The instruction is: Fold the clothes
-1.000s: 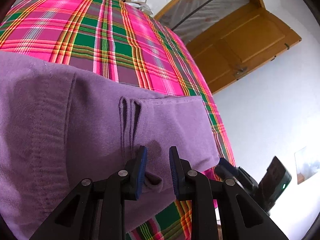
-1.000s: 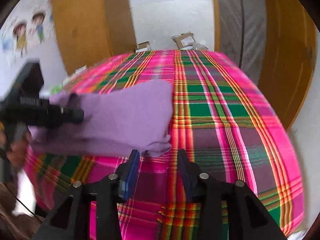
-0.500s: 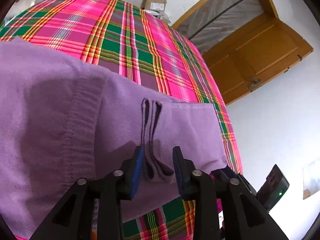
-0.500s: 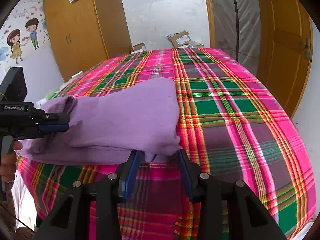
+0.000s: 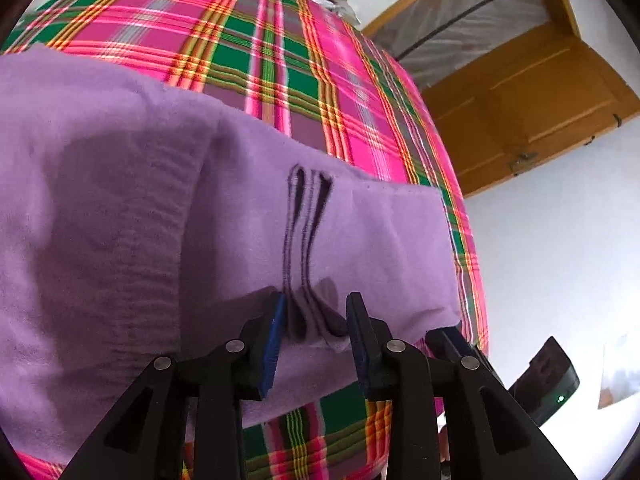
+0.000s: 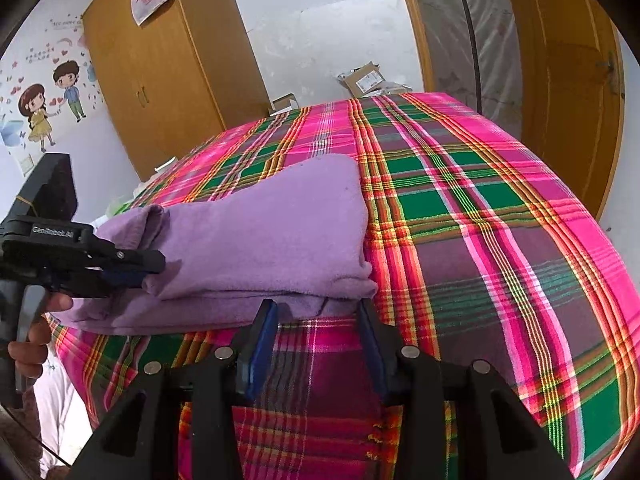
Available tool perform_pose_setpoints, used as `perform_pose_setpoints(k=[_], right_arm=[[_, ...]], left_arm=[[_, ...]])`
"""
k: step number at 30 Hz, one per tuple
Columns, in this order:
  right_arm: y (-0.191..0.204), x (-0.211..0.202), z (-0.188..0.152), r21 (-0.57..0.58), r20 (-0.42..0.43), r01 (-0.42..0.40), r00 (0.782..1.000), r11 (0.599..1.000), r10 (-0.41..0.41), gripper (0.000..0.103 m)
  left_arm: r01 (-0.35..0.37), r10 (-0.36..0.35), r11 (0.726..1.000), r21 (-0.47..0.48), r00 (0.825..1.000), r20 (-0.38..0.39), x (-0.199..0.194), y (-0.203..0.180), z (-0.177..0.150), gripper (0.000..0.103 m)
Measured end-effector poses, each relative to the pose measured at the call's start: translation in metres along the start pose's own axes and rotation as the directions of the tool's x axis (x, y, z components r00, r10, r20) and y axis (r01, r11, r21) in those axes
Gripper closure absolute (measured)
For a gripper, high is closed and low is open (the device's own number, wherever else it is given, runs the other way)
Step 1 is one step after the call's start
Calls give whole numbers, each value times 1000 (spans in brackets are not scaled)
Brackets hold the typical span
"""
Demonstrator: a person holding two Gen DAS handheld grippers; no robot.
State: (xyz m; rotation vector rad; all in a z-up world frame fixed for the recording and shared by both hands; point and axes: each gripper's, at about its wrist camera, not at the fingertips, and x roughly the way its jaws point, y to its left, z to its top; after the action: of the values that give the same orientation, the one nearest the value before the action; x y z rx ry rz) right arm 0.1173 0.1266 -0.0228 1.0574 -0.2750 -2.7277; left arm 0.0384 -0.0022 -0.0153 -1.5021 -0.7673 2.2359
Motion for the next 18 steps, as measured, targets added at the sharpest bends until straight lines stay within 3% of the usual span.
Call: perform_pose_setpoints(k=[6, 12, 16, 18], right_arm=[[0, -1, -1, 16, 8, -13, 1000, 1000, 13, 60], [0, -1, -2, 36, 15, -20, 1000, 999, 20, 60], [0, -2, -3, 40, 16, -22, 1000, 999, 21, 60], [-1, -3, -4, 43, 17, -21, 1000, 999, 20, 60]], left_arm=[[-9, 7, 996, -90, 1000, -31, 3, 1, 6, 71], [-25, 23, 997, -69, 999, -22, 4, -4, 2, 71], [-55, 55, 998, -14, 998, -4, 5, -8, 3, 89], [-21, 21, 1000, -18, 1000, 9, 2, -5, 5, 95]])
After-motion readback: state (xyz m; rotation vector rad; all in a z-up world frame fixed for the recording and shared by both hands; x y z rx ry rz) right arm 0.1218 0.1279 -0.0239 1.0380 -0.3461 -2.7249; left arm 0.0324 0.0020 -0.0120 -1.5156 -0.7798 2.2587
